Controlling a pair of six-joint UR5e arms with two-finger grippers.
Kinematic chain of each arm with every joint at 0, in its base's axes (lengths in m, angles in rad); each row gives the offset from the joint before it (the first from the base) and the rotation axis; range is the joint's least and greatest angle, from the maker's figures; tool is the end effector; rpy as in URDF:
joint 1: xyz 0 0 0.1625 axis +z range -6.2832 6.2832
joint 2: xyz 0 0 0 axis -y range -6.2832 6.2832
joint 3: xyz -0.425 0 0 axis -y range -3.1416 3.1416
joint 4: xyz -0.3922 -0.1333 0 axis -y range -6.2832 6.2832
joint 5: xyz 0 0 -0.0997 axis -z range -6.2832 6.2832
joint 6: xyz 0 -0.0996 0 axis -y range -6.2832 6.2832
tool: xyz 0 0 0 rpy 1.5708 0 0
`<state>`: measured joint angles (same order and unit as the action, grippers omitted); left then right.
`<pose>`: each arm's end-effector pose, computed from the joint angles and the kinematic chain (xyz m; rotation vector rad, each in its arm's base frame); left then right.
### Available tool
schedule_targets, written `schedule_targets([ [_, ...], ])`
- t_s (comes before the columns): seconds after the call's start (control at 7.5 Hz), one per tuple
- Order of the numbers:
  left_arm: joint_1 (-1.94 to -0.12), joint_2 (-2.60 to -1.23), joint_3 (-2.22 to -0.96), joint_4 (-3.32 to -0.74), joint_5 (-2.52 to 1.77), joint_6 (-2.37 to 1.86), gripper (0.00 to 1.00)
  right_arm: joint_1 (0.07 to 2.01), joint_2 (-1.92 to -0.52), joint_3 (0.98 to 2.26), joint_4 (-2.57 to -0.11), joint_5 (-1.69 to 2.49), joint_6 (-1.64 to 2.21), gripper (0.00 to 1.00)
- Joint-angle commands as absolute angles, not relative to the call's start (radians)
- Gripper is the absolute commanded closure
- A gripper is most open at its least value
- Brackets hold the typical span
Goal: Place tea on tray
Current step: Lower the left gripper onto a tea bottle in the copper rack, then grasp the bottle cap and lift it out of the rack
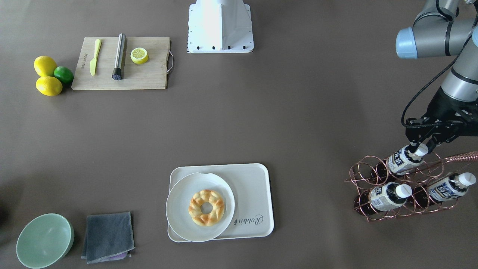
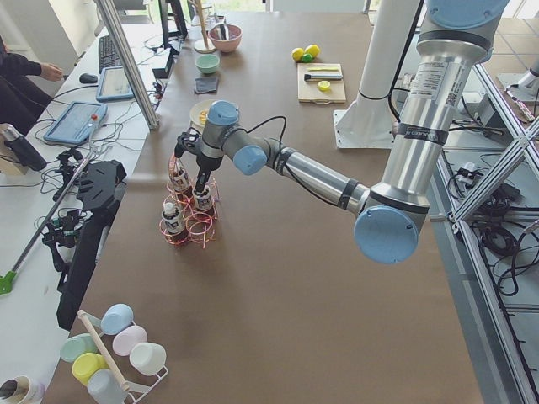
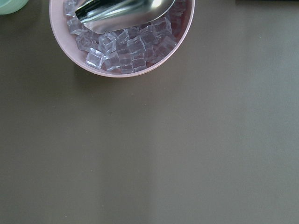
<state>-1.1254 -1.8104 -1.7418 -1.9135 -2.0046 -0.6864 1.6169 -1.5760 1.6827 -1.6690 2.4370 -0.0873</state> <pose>0.1738 -0.5763 0.4165 0.4039 0.7453 -0.0630 0.0798 -0.4848 0.6094 0.0657 -0.8638 -0.0423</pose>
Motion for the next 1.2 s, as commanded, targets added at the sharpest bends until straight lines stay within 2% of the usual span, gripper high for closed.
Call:
schedule_targets([
  [0.0, -1.126, -1.828, -1.738, -1.907, -2.003, -0.689, 1.00, 1.617, -1.566, 1.681, -1.669, 2.433, -0.084, 0.00],
  [0.67, -1.290, -1.948, -1.756, -1.709, -2.177, -0.626, 1.00, 1.617, -1.560, 1.681, -1.669, 2.431, -0.080, 0.00],
  [0.8, -1.314, -1.969, -1.793, -1.636, -2.178, -0.597, 1.00, 1.618, -1.562, 1.681, -1.669, 2.431, -0.078, 0.00],
  [1.07, -1.324, -1.980, -1.946, -1.473, -2.175, -0.595, 1.00, 1.617, -1.565, 1.681, -1.669, 2.431, -0.080, 0.00],
])
